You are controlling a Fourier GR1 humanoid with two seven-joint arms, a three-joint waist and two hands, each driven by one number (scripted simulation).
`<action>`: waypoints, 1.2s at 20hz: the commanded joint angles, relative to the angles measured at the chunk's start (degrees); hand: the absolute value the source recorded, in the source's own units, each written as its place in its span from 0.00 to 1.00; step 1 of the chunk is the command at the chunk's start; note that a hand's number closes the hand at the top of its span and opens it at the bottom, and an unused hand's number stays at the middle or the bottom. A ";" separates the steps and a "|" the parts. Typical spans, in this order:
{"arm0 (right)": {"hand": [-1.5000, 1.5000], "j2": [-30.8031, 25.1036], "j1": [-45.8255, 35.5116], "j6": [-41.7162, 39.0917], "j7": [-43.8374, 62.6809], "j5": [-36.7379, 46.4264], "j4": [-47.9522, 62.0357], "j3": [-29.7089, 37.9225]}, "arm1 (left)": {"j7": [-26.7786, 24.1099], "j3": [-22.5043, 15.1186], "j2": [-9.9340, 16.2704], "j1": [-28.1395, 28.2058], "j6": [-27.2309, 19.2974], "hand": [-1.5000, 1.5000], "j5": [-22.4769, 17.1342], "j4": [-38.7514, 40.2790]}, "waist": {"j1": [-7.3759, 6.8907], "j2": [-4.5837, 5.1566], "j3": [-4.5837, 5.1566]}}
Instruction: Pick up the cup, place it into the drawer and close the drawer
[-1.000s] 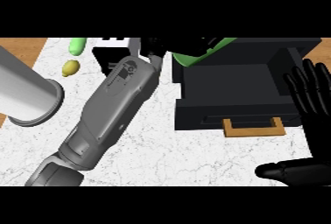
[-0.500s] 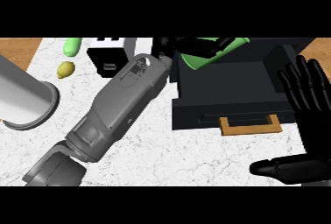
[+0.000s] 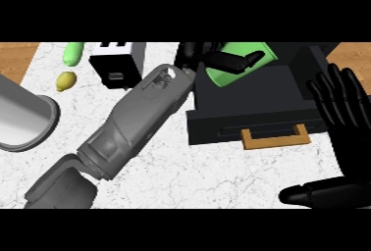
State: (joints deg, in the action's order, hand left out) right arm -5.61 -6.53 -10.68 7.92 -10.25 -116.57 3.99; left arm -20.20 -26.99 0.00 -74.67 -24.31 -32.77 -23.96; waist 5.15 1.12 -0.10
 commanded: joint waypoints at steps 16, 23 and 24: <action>0.00 0.77 -3.66 -0.57 2.04 -5.66 1.20 0.54 | -6.86 -5.41 0.00 1.30 -1.02 0.00 -10.19 -3.50 | -0.24 0.05 0.05; 1.00 -2.41 -0.05 -3.99 2.69 -11.52 -1.55 4.59 | -6.71 -1.80 0.00 1.96 -0.36 0.00 -13.53 -9.06 | -3.57 -0.99 0.08; 1.00 -1.90 0.12 -4.08 1.13 -8.70 -1.99 2.91 | -5.48 -0.19 0.14 2.73 1.02 0.00 -12.36 -9.21 | -4.68 -1.18 0.10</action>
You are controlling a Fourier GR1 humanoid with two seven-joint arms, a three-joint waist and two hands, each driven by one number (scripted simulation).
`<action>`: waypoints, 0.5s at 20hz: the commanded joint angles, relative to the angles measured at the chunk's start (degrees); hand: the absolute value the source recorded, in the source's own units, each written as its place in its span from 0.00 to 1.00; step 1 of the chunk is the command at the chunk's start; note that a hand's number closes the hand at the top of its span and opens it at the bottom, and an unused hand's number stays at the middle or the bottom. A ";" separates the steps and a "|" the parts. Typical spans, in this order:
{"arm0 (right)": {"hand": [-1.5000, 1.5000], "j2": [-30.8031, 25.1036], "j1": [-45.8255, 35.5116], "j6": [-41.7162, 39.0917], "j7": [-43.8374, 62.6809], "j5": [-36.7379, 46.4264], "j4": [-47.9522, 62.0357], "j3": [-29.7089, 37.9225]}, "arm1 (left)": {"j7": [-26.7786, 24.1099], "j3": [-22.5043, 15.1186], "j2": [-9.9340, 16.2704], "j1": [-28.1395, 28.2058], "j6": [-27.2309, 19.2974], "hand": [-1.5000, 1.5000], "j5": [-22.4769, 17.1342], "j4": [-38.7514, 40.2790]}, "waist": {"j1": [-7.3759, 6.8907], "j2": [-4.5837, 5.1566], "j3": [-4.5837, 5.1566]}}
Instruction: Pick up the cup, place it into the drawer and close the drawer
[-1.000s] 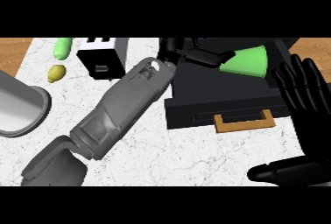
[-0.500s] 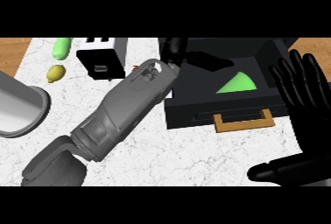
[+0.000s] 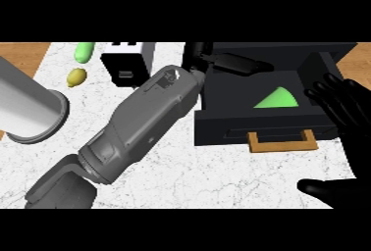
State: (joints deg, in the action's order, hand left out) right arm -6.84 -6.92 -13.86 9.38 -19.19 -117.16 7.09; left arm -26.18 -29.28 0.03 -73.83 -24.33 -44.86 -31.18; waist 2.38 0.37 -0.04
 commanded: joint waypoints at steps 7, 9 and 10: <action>1.00 -6.76 4.09 -7.37 -1.80 7.98 -2.29 -1.83 | 4.20 4.56 8.43 9.42 -0.40 0.00 -1.70 -14.60 | -4.05 -1.05 0.08; 1.00 -8.29 5.51 -7.62 0.36 7.58 -4.33 -0.87 | 4.60 4.02 11.21 15.75 -0.68 0.00 -1.53 -19.09 | -4.34 -1.26 0.10; 1.00 -7.21 3.75 -6.34 1.98 9.93 -5.34 -3.88 | 6.74 5.01 13.44 15.46 -0.41 0.00 -2.15 -21.65 | -4.53 -1.20 0.12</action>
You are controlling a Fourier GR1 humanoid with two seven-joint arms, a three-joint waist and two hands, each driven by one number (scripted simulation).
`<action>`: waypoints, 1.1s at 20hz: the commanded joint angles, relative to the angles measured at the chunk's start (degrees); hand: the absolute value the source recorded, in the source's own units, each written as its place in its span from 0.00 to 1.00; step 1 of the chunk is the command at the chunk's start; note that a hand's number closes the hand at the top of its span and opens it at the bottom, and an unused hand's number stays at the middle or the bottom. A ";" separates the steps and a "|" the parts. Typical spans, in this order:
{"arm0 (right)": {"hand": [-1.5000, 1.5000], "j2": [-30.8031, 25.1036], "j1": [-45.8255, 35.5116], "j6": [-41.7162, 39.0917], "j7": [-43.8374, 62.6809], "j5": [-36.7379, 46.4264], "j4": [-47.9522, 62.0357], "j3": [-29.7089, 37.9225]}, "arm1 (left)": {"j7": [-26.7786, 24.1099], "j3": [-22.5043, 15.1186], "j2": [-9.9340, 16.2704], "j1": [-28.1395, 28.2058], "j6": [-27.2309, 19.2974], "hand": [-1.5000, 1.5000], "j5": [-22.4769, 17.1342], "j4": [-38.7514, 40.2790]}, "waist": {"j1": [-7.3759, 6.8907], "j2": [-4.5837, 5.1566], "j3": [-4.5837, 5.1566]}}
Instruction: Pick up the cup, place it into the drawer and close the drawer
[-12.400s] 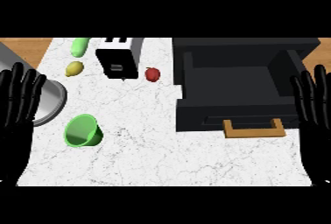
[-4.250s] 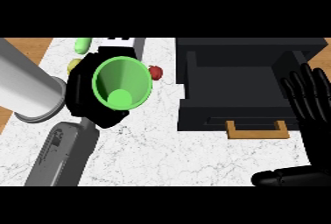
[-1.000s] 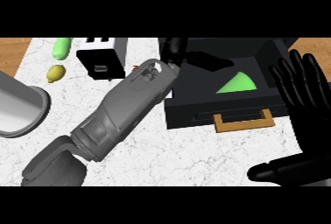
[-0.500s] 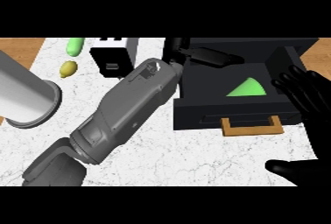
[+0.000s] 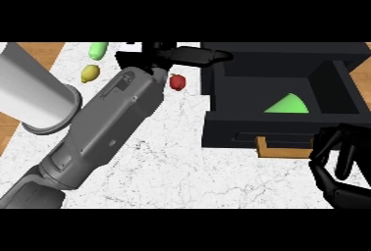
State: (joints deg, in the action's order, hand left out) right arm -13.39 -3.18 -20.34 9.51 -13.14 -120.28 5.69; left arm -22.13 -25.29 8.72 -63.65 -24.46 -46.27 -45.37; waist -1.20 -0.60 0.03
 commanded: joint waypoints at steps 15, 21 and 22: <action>1.00 -2.73 -1.04 -0.06 -7.77 28.26 8.85 -9.69 | 3.07 4.87 17.50 37.61 5.30 0.00 -1.57 -34.29 | -0.29 0.52 -0.01; 1.00 -5.47 -4.55 3.92 -13.58 44.96 17.01 -17.04 | 2.27 9.56 23.03 43.36 11.29 0.00 -3.55 -37.11 | -0.77 0.60 -0.03; 1.00 -5.04 -5.09 6.02 -16.52 48.08 21.73 -18.33 | 2.27 8.46 21.58 42.89 11.18 0.00 -2.68 -36.89 | -0.44 0.73 -0.06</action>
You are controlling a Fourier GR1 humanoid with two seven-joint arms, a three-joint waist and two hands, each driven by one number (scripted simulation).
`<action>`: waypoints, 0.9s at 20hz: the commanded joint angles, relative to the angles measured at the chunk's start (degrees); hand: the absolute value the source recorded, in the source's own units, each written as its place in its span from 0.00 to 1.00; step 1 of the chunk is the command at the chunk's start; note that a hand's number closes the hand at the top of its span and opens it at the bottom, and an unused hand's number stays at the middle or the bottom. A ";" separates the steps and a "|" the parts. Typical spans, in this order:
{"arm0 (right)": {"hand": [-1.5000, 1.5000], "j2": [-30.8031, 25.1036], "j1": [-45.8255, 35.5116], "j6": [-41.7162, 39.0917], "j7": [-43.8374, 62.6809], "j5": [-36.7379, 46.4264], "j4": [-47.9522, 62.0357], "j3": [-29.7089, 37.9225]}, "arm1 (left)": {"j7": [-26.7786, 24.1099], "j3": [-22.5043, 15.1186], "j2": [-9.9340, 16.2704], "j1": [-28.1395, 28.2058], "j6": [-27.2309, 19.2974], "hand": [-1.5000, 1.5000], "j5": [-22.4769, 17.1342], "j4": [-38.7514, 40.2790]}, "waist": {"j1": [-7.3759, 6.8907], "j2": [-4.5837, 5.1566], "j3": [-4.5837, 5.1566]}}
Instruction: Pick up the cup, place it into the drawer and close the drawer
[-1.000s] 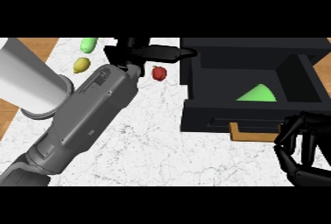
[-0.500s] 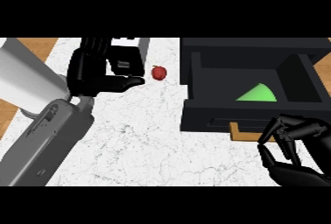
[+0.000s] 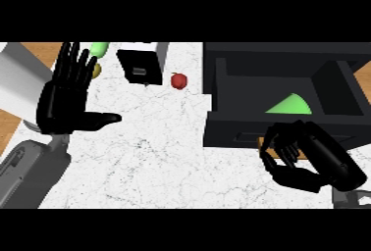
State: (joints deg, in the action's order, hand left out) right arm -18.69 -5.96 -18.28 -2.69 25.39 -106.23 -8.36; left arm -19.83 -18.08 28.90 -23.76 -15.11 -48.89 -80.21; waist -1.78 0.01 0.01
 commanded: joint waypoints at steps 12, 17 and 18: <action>0.00 3.26 -12.50 10.29 -9.79 20.51 32.40 -4.98 | -2.42 8.93 2.28 14.37 12.61 0.00 1.68 -1.68 | 1.26 0.09 -0.01; 0.00 3.69 -20.88 12.81 -16.84 19.55 49.54 0.71 | -0.37 11.21 2.11 17.68 14.01 0.00 1.71 -5.98 | 0.83 0.16 -0.05; 0.00 8.66 -21.45 15.60 -13.13 22.36 50.96 -2.26 | -4.14 12.18 2.65 21.51 18.96 0.00 1.89 -3.35 | 0.59 0.20 -0.03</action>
State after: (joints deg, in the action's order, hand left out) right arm -12.91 -22.76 -5.38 -14.74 45.93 -64.82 -11.31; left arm -21.88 -7.65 31.43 -6.72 -0.98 -47.25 -84.41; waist -0.86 0.07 0.01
